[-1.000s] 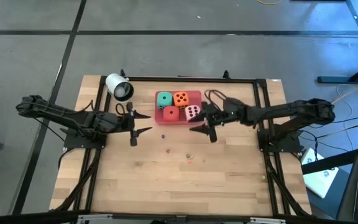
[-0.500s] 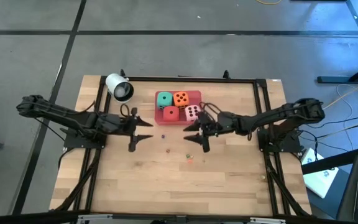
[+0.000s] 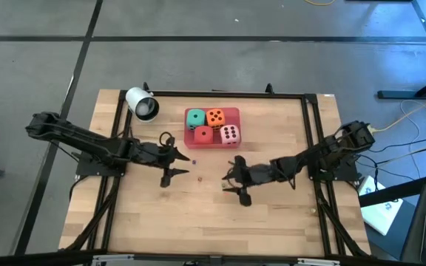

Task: Pick & Place Dice
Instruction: Put the small yellow dice into the pink bin

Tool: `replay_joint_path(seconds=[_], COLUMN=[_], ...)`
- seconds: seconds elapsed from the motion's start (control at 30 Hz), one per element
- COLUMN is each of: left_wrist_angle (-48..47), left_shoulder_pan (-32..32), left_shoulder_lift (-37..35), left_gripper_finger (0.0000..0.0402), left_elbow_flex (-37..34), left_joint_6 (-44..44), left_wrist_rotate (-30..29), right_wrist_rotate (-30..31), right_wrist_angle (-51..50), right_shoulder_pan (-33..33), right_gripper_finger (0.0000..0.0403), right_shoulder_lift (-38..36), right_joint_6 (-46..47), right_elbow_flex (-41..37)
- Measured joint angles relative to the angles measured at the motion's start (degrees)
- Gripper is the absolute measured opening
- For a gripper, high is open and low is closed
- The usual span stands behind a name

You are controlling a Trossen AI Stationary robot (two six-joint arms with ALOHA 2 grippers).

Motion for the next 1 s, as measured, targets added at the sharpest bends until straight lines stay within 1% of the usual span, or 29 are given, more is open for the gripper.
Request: replay_joint_path(seconds=[0.1,0.2,0.4,0.53,0.7,1.0], left_wrist_angle=[3.52,6.32,9.15,9.85,10.08,10.12], left_shoulder_pan=[-0.59,-1.2,-1.83,-1.88,-1.88,-1.88], left_shoulder_lift=[2.37,4.2,6.45,7.31,7.7,7.7], left_gripper_finger=[0.021,0.021,0.021,0.021,0.021,0.021], left_elbow_flex=[0.0,0.0,0.0,0.0,0.0,0.0], left_joint_6=[0.0,-0.03,-1.84,-2.68,-2.93,-2.89], left_wrist_rotate=[0.43,0.25,0.09,0.08,-0.02,-0.11], right_wrist_rotate=[4.25,6.99,7.55,7.83,10.18,9.79], right_wrist_angle=[-2.32,-5.18,-5.35,-5.26,-5.07,-3.27], right_shoulder_pan=[2.24,3.63,4.39,4.44,4.44,4.26], right_gripper_finger=[0.0207,0.0207,0.0207,0.0207,0.0207,0.0207], right_shoulder_lift=[0.48,0.56,0.58,0.58,1.59,6.08], right_joint_6=[-0.75,-0.03,4.26,4.93,4.45,3.34], right_elbow_flex=[0.0,-0.41,-4.41,-5.88,-5.92,-4.17])
